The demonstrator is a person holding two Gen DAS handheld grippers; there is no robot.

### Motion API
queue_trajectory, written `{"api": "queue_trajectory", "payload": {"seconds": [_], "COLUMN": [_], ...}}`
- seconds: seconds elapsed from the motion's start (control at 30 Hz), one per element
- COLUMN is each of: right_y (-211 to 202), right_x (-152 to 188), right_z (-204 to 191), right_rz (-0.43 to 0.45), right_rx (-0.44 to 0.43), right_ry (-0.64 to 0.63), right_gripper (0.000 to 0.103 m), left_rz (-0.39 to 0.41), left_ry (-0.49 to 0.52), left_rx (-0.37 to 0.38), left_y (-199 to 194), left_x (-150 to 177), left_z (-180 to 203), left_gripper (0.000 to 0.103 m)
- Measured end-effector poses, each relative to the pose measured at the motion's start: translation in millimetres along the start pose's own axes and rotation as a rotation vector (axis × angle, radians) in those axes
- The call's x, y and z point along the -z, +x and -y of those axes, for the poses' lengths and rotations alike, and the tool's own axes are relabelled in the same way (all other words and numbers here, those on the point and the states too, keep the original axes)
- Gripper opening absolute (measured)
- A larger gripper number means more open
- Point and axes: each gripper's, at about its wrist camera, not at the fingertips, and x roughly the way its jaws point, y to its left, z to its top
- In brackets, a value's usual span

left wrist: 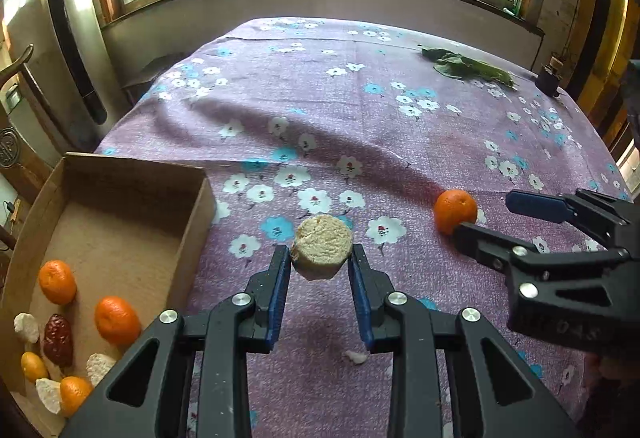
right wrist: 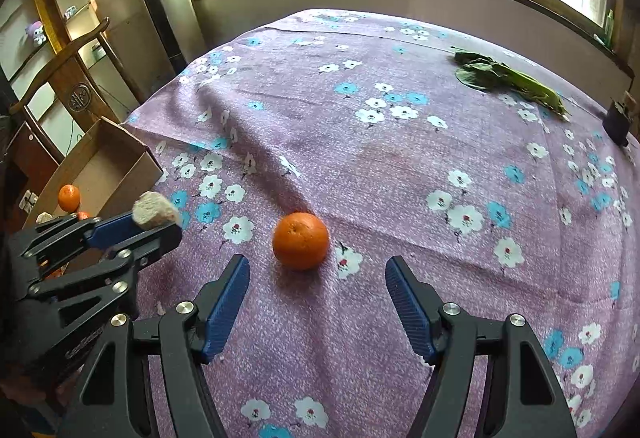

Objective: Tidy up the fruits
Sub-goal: 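Grasp the last yam slice with the left gripper while the right grasps the last mandarin, then carry the yam slice over the tray with the left gripper while the right carries the mandarin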

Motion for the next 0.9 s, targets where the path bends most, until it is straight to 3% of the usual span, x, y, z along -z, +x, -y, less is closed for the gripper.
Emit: {"api": "queue_trajectory", "payload": {"seconds": [0.03, 0.07, 0.1, 0.2, 0.53, 0.9], "right_y": [6.0, 11.7, 18.7, 22.9, -27.8, -78.2], "right_x": [-3.3, -5.0, -6.4, -7.7, 26.9, 75.6], "right_z": [-2.3, -4.8, -6.7, -8.5, 0.0, -38.1], "right_rz": [-0.009, -0.022, -0.042, -0.048, -0.019, 0.035], "right_rx": [0.0, 0.0, 0.001, 0.009, -0.017, -0.085], "right_ry": [-0.01, -0.02, -0.034, -0.055, 0.012, 0.034], "right_gripper": [0.075, 0.068, 0.052, 0.037, 0.037, 0.037], "left_rz": [0.005, 0.007, 0.009, 0.01, 0.024, 0.104], "left_ry": [-0.005, -0.008, -0.008, -0.003, -0.004, 0.03], "left_rx": [-0.007, -0.007, -0.007, -0.008, 0.008, -0.03], "left_y": [-4.0, -6.7, -9.1, -13.5, -28.3, -73.2], "left_x": [1.9, 3.4, 5.3, 11.0, 31.2, 61.1], "left_z": [-3.1, -5.4, -7.1, -9.5, -12.4, -11.5], "left_gripper": [0.029, 0.029, 0.029, 0.029, 0.029, 0.029]}}
